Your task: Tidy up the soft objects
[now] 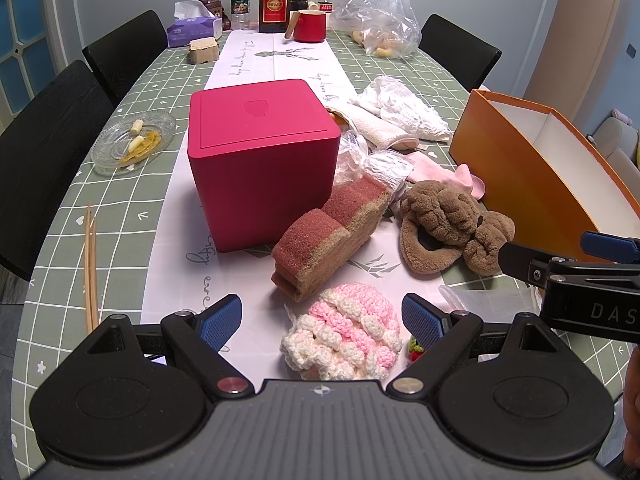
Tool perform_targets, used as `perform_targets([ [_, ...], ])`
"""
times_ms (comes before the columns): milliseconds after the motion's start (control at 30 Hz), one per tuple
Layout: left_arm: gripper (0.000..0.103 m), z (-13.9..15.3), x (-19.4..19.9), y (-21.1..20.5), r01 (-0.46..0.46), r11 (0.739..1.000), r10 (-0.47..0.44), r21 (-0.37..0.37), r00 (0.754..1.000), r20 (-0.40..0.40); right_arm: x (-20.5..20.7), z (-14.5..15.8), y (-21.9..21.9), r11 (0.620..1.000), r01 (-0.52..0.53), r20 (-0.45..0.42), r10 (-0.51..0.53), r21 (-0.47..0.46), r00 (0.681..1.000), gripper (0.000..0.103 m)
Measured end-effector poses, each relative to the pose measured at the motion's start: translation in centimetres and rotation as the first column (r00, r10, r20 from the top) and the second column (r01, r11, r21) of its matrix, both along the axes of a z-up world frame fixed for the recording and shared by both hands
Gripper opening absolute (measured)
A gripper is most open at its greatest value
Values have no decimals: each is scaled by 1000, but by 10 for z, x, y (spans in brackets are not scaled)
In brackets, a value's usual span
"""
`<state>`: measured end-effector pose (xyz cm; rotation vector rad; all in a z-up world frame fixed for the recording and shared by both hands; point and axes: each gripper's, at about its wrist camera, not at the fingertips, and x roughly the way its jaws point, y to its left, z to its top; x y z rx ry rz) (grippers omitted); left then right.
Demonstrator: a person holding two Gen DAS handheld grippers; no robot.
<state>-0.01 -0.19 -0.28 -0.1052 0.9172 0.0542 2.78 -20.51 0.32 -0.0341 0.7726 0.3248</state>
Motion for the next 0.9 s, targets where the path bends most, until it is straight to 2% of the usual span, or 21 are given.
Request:
perform_targets([
  [267,103,-2,4,0,34,999,-34,-3,999,16,0,4,0,1000,-10,8,10,-3,1000,100],
  [433,103,-5,12,1,78,996,-80,44,996,47,-1,9,-5,999,-37,53,38,-10,998,100],
  [633,103,-17,25,14,83,996,-84,26,995,45,2,6,-4,998,-66,71,67,-11,995,100],
  [900,101,-26,34,15,126,990,-131,65,988,82,0,7,-1,994,-105,69,106,-16,992,100],
])
